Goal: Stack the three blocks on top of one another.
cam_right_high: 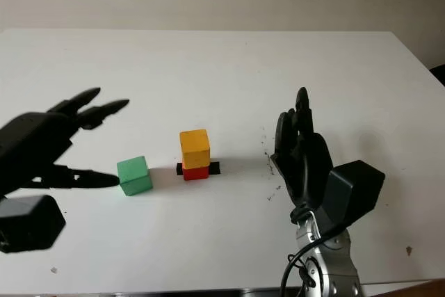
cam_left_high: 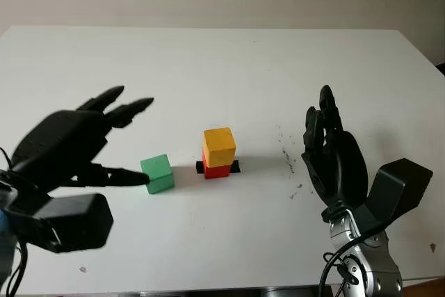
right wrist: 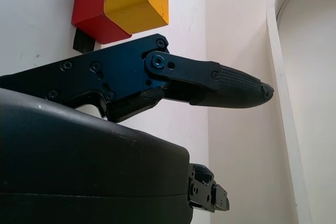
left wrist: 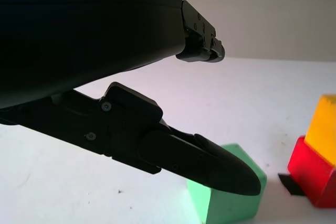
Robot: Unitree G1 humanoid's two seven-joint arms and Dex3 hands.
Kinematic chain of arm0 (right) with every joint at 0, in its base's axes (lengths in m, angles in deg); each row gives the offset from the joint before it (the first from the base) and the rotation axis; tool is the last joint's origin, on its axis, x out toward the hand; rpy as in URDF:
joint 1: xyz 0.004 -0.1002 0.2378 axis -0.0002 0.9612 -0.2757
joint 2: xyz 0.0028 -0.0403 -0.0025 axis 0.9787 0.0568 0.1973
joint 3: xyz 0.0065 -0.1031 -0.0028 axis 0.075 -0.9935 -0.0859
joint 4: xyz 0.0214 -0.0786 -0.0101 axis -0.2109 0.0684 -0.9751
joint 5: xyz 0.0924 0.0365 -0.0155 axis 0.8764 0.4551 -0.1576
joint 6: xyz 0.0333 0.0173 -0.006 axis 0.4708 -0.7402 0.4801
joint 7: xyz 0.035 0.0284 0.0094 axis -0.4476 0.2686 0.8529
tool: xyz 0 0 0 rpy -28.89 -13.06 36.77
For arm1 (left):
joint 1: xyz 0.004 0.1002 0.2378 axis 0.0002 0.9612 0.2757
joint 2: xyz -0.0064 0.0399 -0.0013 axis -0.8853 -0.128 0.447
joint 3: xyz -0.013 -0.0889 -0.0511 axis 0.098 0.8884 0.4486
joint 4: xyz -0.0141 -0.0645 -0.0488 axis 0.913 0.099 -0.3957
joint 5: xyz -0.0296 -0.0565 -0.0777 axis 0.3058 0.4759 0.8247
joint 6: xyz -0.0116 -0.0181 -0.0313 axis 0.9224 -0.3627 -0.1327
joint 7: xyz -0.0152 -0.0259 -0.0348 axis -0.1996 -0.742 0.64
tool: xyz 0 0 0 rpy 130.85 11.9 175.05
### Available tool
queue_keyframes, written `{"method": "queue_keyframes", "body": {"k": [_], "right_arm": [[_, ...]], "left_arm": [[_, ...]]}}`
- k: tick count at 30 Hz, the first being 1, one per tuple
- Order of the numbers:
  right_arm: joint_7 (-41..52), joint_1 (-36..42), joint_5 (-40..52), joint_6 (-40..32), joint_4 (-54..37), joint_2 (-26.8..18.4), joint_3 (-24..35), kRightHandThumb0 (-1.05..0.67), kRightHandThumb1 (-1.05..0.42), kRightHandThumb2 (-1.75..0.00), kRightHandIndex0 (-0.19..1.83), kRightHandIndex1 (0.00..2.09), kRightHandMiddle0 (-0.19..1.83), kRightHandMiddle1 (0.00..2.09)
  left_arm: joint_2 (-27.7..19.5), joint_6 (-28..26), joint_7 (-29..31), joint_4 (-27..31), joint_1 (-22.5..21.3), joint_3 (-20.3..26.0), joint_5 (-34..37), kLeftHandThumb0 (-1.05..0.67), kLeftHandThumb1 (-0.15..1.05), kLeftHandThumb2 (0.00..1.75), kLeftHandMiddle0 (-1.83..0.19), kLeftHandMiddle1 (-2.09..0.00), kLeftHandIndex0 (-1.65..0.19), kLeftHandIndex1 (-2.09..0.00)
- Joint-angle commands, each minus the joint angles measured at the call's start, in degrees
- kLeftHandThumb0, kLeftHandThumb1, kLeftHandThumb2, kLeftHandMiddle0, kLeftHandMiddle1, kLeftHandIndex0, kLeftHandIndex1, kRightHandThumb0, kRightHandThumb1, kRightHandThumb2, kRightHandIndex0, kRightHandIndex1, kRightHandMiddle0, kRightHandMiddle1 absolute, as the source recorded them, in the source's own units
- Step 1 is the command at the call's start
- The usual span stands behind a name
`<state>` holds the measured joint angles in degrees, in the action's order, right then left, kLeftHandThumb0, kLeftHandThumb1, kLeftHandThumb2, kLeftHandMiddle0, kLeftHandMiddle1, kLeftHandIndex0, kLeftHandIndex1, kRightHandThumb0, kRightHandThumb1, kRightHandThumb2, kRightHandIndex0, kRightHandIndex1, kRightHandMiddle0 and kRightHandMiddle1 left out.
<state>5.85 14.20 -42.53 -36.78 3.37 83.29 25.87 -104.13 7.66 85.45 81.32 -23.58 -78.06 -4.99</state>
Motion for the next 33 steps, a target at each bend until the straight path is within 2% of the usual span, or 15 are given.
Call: {"method": "queue_keyframes", "body": {"k": [1, 5, 12, 21, 26, 27, 29, 31, 33], "right_arm": [[0.0, 0.2, 0.4, 0.4, -1.0, 0.1, 0.3, -0.71, -1.05, -0.61, -0.19, 0.00, -0.19, 0.00], [0.1, 0.3, 0.6, 0.0, -1.4, -0.1, 0.2, -0.70, -1.05, -0.60, -0.19, 0.00, -0.19, 0.00], [0.5, 0.2, 0.8, -0.2, -1.2, -0.3, 0.2, -0.68, -1.05, -0.59, -0.19, 0.00, -0.19, 0.00], [1.0, 0.0, 2.6, -1.4, -0.9, -0.4, 0.5, -0.69, -1.05, -0.57, -0.19, 0.00, -0.19, 0.00], [1.1, -0.1, 3.0, -1.4, -0.9, -0.3, 0.8, -0.68, -1.05, -0.56, -0.19, 0.00, -0.19, 0.00], [1.2, -0.1, 3.1, -1.5, -0.8, -0.3, 0.8, -0.68, -1.05, -0.56, -0.19, 0.00, -0.19, 0.00], [1.3, -0.1, 3.4, -1.9, -1.0, -0.3, 0.8, -0.68, -1.05, -0.56, -0.19, 0.00, -0.19, 0.00], [1.4, -0.2, 3.8, -2.2, -1.0, -0.4, 0.9, -0.67, -1.05, -0.55, -0.19, 0.00, -0.19, 0.00], [1.7, -0.2, 4.1, -1.9, -0.8, -0.4, 1.0, -0.66, -1.05, -0.55, -0.19, 0.00, -0.19, 0.00]], "left_arm": [[0.9, -0.7, 0.1, 1.2, 0.3, -1.5, -1.6, -0.92, 1.03, 0.07, -0.01, -0.04, -0.19, -0.04], [1.8, -0.6, -0.8, 1.2, 1.3, -3.8, -6.0, -0.93, 1.05, 0.07, -0.02, -0.05, -0.21, -0.05], [3.1, -1.4, 0.4, 1.1, 2.3, -4.9, -7.2, -0.91, 1.01, 0.06, 0.02, -0.04, -0.20, -0.04], [6.7, -2.5, -8.1, -2.5, 2.0, -8.7, -17.6, -0.86, 1.04, 0.08, -0.07, -0.08, -0.30, -0.09], [7.7, -2.3, -10.2, -4.5, 1.3, -9.6, -19.0, -0.80, 1.05, 0.08, -0.13, -0.08, -0.42, -0.17], [7.7, -2.3, -10.2, -4.8, 1.2, -9.6, -18.7, -0.79, 1.05, 0.08, -0.15, -0.07, -0.41, -0.27], [7.7, -1.9, -10.6, -5.3, 1.1, -9.7, -18.3, -0.77, 1.05, 0.08, -0.17, -0.06, -0.19, -0.83], [7.6, -1.9, -10.8, -5.6, 0.9, -9.9, -18.4, -0.76, 1.05, 0.07, -0.19, -0.06, -0.11, -1.08], [7.6, -2.2, -10.2, -5.6, 0.7, -10.0, -18.6, -0.76, 1.05, 0.07, -0.20, -0.06, -0.09, -1.17]]}}
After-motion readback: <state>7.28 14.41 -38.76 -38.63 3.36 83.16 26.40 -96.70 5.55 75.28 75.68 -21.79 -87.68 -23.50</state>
